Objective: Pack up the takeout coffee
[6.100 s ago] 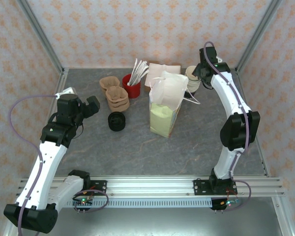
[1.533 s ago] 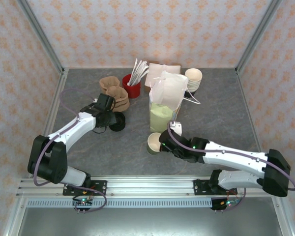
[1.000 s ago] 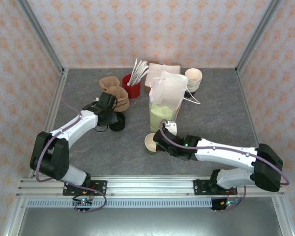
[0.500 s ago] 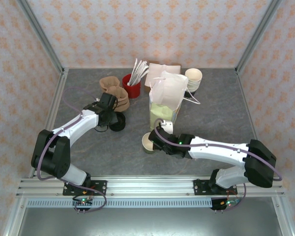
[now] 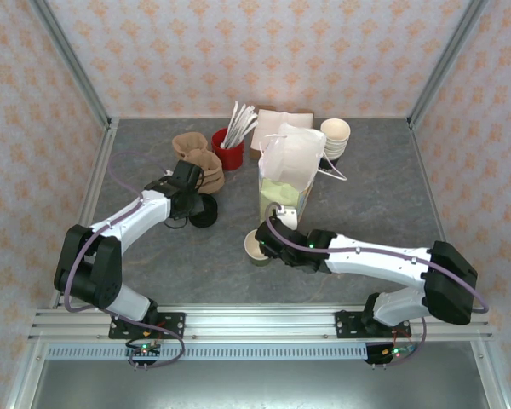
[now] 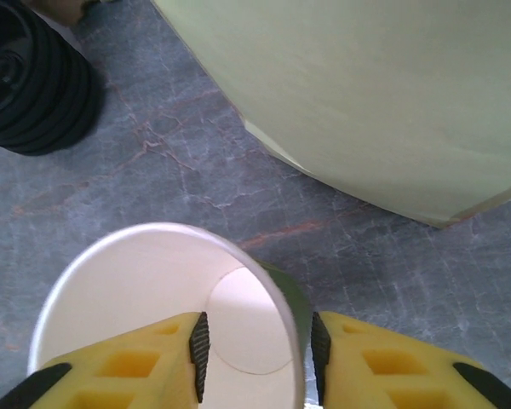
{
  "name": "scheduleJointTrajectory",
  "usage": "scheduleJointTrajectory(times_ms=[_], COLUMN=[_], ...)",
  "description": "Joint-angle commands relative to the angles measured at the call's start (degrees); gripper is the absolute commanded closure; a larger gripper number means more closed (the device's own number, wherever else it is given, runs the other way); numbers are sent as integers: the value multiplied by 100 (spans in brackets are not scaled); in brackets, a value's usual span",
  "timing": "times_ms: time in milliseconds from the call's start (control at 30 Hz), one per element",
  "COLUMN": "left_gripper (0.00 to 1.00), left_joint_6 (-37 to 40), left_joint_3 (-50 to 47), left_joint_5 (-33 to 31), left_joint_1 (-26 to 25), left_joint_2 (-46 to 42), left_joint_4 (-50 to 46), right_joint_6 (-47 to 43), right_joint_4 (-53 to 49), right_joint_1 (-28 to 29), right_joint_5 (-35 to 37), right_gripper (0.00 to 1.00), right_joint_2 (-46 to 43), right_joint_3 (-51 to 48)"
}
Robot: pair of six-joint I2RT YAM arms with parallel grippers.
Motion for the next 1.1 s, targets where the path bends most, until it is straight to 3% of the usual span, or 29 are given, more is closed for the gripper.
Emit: scheduleJointTrajectory(times_ms=[0, 367, 667, 900, 1067], left_gripper=[78, 83, 85, 86, 86], left_joint_6=[-93, -129, -19, 74, 365], left_joint_3=[2, 11, 233, 811, 1069], left_joint_5=[-121, -113, 14, -266, -47], left_joint_1=[-36, -36, -120, -850, -1342], left_joint_2=[-24, -322, -920, -1589, -1964], left_joint_4=[70, -24, -656, -1641, -1991], right_joint_6=[3, -128, -199, -355, -773], right_joint_4=[-243, -366, -269, -278, -735], right_joint_1=[43, 43, 33, -189, -203], right_joint_5=[158, -48, -433, -1020, -957], right_gripper=[58, 55, 52, 51, 49], right_joint_2=[-285, -722, -727, -460, -206], right_joint_3=[260, 693, 1033, 1496, 2065])
